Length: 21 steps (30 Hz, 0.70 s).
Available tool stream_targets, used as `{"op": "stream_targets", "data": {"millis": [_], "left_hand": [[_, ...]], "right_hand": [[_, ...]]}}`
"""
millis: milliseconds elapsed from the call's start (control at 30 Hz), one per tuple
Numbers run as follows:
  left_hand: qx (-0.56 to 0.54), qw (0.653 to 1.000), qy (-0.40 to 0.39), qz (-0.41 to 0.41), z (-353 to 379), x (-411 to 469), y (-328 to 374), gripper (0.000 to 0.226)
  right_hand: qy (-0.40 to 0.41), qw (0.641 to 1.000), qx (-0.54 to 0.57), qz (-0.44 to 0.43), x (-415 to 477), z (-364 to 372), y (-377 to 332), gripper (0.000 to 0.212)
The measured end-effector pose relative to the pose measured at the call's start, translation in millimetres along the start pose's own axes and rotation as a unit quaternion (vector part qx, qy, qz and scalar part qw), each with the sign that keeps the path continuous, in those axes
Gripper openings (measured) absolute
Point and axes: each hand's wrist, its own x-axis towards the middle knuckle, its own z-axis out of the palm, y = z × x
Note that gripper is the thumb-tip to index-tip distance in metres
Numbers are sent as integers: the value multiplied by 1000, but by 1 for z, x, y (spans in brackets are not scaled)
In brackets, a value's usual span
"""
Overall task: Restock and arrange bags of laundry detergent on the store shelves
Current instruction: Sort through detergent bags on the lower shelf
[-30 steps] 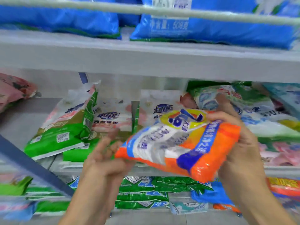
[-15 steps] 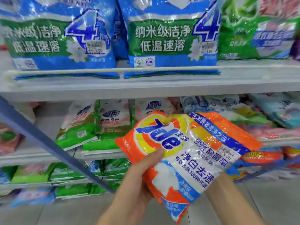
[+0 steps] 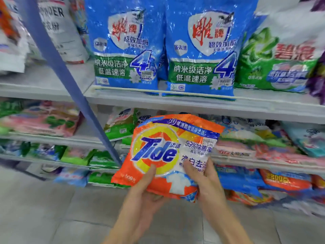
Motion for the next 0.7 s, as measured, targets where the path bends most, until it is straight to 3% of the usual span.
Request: {"op": "stream_targets", "data": {"millis": [67, 200, 367, 567, 700], "left_hand": [[5, 1000, -14, 25, -16, -19, 18, 88], [45, 994, 16, 95, -45, -49, 62, 83], [93, 987, 51, 125, -95, -83, 118, 86], [182, 968, 102, 143, -161, -115, 197, 95], [229, 945, 124, 197, -204, -132, 248, 64]], "right_hand": [[-15, 1000, -4, 27, -1, 11, -5, 64], [-50, 996, -24, 71, 0, 46, -5, 71], [-107, 989, -58, 80, 3, 117, -5, 41], [-196, 975, -89, 54, 6, 221, 11, 35], [-225, 967, -112, 43, 4, 294, 31, 43]]}}
